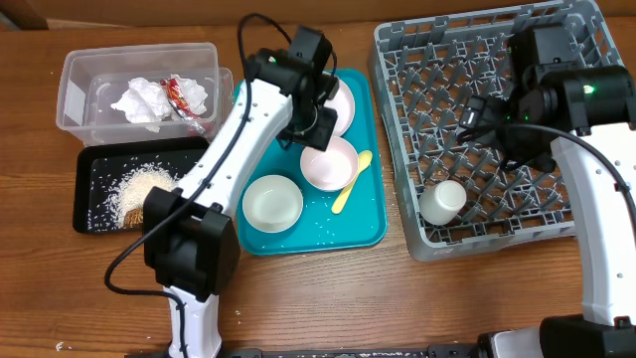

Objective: Sort waste into correct bins and load items into the dishwasher
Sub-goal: 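Grasp the carrot on the teal tray with the left gripper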

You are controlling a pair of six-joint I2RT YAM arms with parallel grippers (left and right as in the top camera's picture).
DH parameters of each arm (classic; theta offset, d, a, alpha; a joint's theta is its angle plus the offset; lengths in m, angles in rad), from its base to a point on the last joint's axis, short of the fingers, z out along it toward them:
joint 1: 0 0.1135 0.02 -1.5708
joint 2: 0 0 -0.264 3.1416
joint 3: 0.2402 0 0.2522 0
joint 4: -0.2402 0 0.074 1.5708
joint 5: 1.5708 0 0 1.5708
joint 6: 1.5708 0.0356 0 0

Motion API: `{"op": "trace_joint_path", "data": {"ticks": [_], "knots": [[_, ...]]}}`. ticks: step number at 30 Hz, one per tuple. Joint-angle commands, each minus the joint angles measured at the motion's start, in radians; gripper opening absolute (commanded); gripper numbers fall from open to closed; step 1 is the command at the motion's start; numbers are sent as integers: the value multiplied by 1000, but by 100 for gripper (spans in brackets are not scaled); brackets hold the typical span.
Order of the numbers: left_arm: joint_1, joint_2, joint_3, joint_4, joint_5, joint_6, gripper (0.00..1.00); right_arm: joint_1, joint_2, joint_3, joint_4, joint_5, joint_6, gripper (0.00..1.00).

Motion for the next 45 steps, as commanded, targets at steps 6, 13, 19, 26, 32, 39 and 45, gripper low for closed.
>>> {"op": "trace_joint_path", "data": {"ticks": [6,13,19,26,32,39,45], "knots": [[-157,-9,-64,19,-63,53,54,-2,-4,24,31,4,-14,100],[-245,-9,-120,86,-134,119,57,-2,-4,24,31,4,-14,100],[-249,-8,-123,102,-135,118,57,-2,-4,24,32,4,-15,100],[-249,39,-123,118,-135,122,57,-2,-4,24,32,4,-15,100],[-249,97,-123,121,-135,89,53,-2,-4,24,35,4,-33,100],[-202,95,-116,140,-177,-195,50,-2,-4,24,36,3,-33,100],[-100,95,-116,143,-173,-283,52,-2,-4,24,37,3,-33,100]]}}
